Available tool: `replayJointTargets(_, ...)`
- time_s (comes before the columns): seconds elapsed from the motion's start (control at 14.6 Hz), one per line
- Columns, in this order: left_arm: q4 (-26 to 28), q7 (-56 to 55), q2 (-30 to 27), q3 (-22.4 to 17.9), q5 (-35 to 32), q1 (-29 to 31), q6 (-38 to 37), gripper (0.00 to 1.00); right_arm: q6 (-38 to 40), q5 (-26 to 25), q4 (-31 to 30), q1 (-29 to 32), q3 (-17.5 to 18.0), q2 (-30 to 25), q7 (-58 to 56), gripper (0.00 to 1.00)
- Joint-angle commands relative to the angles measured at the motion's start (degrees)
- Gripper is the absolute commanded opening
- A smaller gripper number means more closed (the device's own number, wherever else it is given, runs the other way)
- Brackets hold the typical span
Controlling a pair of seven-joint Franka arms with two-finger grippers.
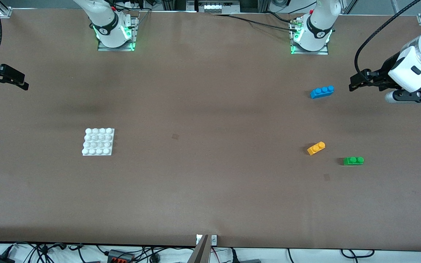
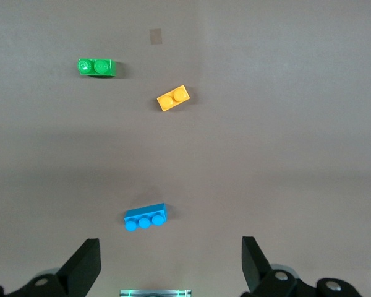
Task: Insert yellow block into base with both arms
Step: 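Move the right gripper toward the white base plate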
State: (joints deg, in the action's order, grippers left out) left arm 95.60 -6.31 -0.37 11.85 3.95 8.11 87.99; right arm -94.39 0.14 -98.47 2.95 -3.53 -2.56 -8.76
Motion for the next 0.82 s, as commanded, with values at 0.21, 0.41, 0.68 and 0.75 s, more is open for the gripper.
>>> replayJointTargets(0.21,-1.03,1.13,0.10,0.19,1.06,0.60,-0.89,1.00,1.14,0.03,1.26,0.21,0.55,0.45,1.20,1.00)
replayJointTargets(0.41,-1.12,1.04,0.10,0.19,1.06,0.59,-0.89,1.00,1.23,0.03,1.09,0.39,0.46,0.62,1.20,1.00)
replayJointTargets(0.68,-1.12,1.04,0.10,0.19,1.06,0.59,-0.89,1.00,4.80,0.03,0.03,0.83,0.28,2.72,1.54,1.00)
replayJointTargets(0.75,-1.12,1.04,0.10,0.19,1.15,0.59,-0.89,1.00,5.79,-0.05,-0.05,0.83,0.28,5.08,1.46,1.00)
